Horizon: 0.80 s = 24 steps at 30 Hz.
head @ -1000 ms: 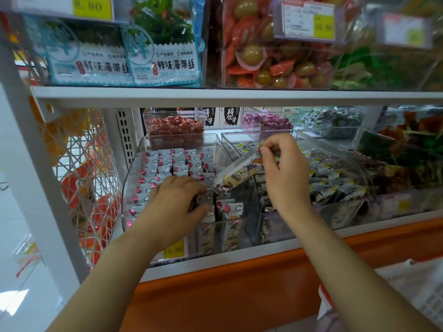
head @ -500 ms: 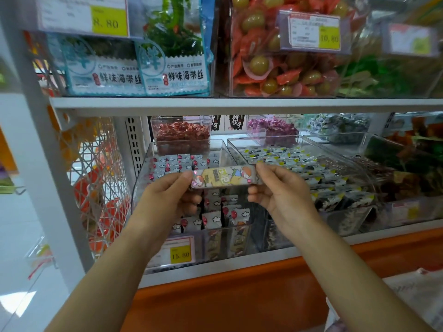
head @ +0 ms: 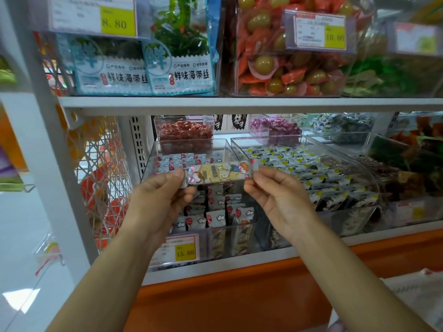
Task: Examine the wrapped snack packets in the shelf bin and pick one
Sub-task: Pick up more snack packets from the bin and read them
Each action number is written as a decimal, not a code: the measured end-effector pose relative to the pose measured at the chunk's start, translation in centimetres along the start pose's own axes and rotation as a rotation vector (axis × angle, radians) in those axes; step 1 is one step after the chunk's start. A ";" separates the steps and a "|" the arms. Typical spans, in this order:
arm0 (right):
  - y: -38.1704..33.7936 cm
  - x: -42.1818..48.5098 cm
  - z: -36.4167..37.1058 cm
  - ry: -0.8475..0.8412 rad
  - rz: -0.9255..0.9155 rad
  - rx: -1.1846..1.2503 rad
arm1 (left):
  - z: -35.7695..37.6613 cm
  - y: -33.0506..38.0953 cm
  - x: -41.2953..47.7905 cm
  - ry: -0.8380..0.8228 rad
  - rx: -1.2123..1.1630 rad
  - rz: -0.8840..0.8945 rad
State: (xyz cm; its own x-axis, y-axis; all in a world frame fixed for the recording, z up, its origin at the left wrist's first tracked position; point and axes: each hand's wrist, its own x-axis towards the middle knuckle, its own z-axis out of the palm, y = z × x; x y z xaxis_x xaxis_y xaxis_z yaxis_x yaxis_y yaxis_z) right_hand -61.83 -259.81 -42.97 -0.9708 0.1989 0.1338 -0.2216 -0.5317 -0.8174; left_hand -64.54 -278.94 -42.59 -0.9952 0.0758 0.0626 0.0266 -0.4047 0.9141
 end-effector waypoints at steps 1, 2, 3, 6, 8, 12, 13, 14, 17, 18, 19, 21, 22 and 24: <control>0.0 0.0 0.0 0.037 0.007 0.034 | 0.1 0.0 0.0 -0.035 -0.006 0.006; 0.0 0.1 0.0 0.070 0.009 0.062 | 0.3 0.0 -0.1 -0.063 -0.011 0.010; 0.0 0.2 -0.1 0.095 0.004 0.072 | 0.4 0.1 -0.2 -0.079 -0.016 0.018; 0.1 0.3 -0.1 0.108 -0.043 -0.002 | 0.3 0.2 -0.3 -0.115 -0.004 0.061; 0.2 0.3 -0.1 0.068 -0.099 -0.083 | 0.2 0.1 -0.4 -0.147 0.102 0.108; 0.4 0.1 -0.2 0.012 -0.227 -0.300 | 0.2 -0.1 -0.5 -0.173 0.141 0.094; 0.4 0.0 -0.3 -0.008 -0.245 -0.341 | 0.3 -0.1 -0.5 -0.178 0.103 0.073; 0.5 0.0 -0.3 -0.029 -0.260 -0.379 | 0.4 0.0 -0.5 -0.177 0.093 0.067; 0.6 -0.1 -0.1 -0.075 -0.271 -0.463 | 0.1 -0.1 -0.4 -0.143 0.220 0.127; 0.6 -0.1 0.0 -0.075 -0.270 -0.483 | 0.1 -0.1 -0.4 -0.136 0.240 0.136; 0.6 -0.1 0.0 -0.068 -0.275 -0.514 | 0.0 -0.2 -0.4 -0.148 0.247 0.139; 0.6 -0.2 0.2 -0.039 -0.301 -0.578 | 0.0 -0.1 -0.5 -0.195 0.254 0.141; 0.6 -0.2 0.2 -0.021 -0.313 -0.588 | 0.0 0.0 -0.6 -0.218 0.276 0.150; 0.5 -0.2 0.4 0.023 -0.340 -0.607 | 0.0 0.2 -0.7 -0.254 0.359 0.172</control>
State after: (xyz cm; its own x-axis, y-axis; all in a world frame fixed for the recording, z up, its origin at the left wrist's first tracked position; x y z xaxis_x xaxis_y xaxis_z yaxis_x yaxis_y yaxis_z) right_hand -61.72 -260.39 -43.17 -0.8528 0.2936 0.4319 -0.4167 0.1160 -0.9016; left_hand -63.84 -279.04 -42.43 -0.9199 0.2736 0.2808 0.2650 -0.0941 0.9597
